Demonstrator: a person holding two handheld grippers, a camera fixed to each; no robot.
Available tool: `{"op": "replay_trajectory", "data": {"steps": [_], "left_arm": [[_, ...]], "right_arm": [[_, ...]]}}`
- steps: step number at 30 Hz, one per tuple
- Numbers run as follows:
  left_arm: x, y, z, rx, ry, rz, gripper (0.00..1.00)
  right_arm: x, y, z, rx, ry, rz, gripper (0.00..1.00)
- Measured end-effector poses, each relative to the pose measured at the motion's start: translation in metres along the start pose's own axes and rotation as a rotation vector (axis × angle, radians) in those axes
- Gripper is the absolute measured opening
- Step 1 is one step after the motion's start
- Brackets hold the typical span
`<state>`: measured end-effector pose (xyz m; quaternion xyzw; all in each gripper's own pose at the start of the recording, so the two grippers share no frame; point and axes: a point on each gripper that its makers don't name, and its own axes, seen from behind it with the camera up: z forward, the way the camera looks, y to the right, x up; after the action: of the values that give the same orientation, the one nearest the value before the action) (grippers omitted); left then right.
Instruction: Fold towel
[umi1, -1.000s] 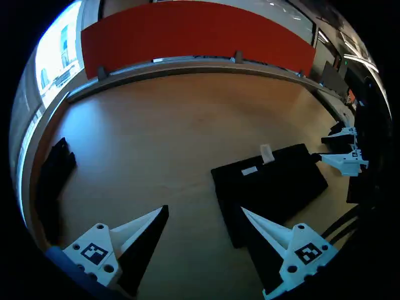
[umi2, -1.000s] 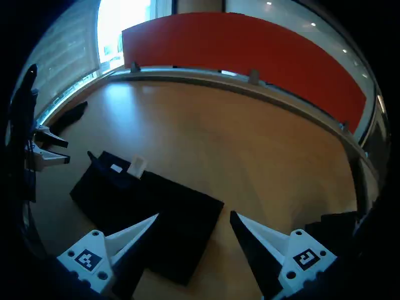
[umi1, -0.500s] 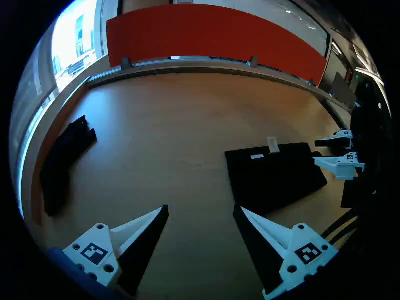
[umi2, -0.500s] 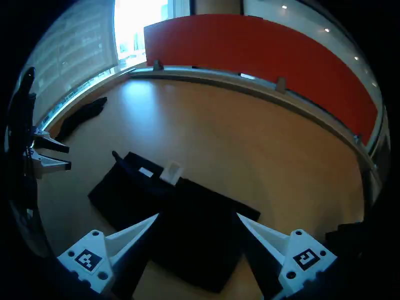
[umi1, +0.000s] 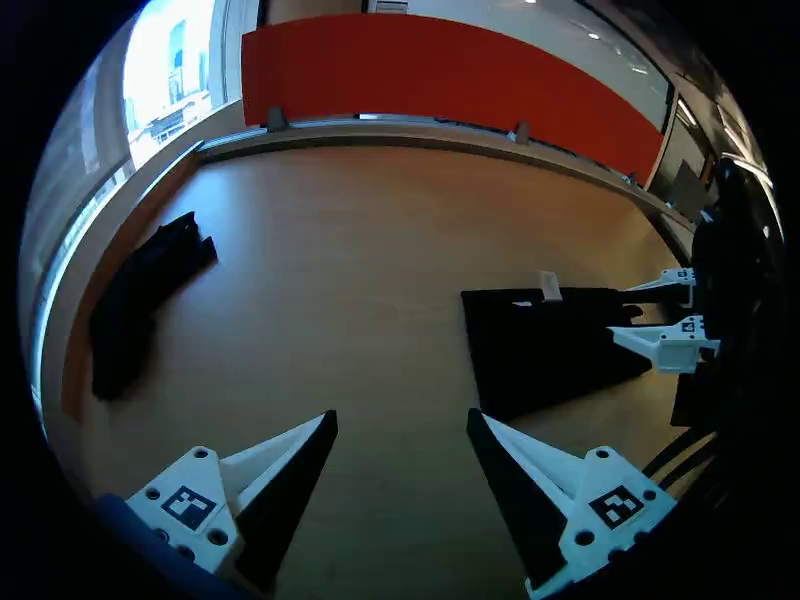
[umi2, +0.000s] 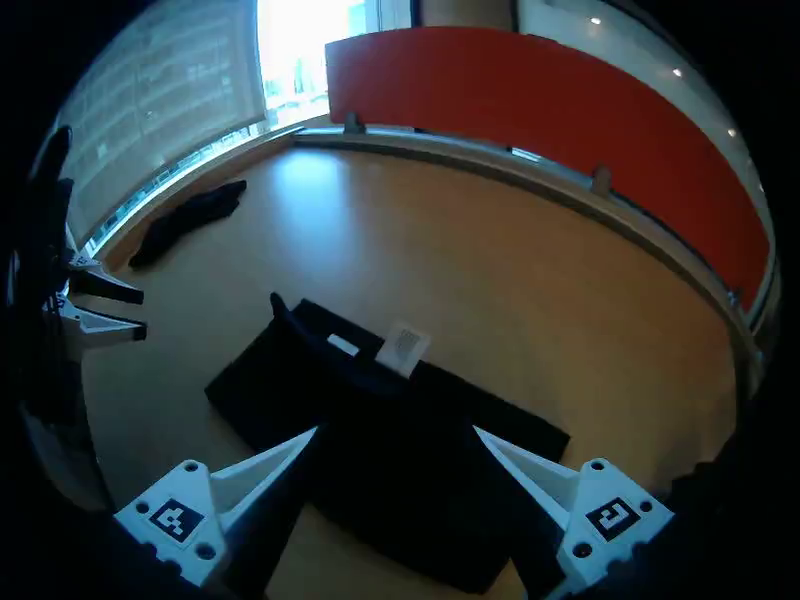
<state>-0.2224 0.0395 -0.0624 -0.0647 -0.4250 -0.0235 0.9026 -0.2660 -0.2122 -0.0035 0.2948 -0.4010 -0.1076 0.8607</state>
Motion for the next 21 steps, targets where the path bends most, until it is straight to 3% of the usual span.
{"op": "replay_trajectory", "data": {"steps": [12, 21], "left_arm": [[-0.001, 0.0, -0.002, 0.001, 0.002, 0.001, 0.96], [-0.003, 0.002, -0.002, 0.0, -0.003, 0.012, 0.97]], "right_arm": [[-0.002, 0.004, -0.001, -0.007, -0.001, 0.007, 1.0], [-0.017, 0.02, -0.012, -0.03, -0.014, 0.011, 1.0]]}}
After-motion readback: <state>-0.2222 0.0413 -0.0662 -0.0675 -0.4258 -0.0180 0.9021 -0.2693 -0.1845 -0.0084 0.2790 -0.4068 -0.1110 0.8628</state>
